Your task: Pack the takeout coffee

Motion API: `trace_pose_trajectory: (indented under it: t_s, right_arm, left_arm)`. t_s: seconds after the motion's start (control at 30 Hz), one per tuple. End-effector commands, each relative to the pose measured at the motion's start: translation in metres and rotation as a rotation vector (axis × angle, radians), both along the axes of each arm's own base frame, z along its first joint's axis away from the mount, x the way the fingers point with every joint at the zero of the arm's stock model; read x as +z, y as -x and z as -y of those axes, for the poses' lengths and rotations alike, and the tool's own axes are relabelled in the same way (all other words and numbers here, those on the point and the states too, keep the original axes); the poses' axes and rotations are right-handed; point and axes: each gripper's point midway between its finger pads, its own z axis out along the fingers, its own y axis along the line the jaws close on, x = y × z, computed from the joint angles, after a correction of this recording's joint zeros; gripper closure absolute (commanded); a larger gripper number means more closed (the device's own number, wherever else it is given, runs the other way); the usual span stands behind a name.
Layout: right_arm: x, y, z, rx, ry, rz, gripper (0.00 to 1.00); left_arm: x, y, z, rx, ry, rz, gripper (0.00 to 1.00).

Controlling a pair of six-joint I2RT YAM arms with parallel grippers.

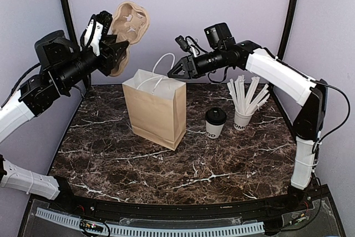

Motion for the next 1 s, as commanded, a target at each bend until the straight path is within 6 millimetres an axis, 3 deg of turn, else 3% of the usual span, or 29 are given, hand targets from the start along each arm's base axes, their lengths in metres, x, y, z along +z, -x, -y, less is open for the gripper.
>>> trace_pose_trajectory:
  t_s: [0.0, 0.07, 0.17, 0.37, 0.6, 0.97]
  right_arm:
    - [0.001, -0.009, 0.001, -0.061, 0.005, 0.002, 0.47]
    - [0.010, -0.006, 0.003, -0.068, -0.004, 0.020, 0.40]
    - [0.018, 0.008, 0.005, -0.048, -0.027, 0.016, 0.37]
    - [0.001, 0.050, -0.012, 0.013, -0.001, -0.010, 0.37]
    - [-0.010, 0.034, -0.025, -0.017, 0.013, -0.027, 0.35]
    - [0.003, 0.007, -0.045, -0.064, -0.041, -0.034, 0.35]
  left_arm:
    - [0.027, -0.005, -0.004, -0.046, 0.091, 0.006, 0.61]
    - [0.032, -0.006, -0.003, -0.062, 0.103, 0.004, 0.61]
    - [0.031, -0.008, -0.002, -0.076, 0.110, -0.006, 0.61]
    - [0.029, -0.010, -0.006, -0.067, 0.134, -0.033, 0.61]
    - [0.024, -0.006, -0.011, -0.069, 0.161, -0.072, 0.61]
    - [0.009, 0.005, -0.017, -0.076, 0.146, -0.107, 0.61]
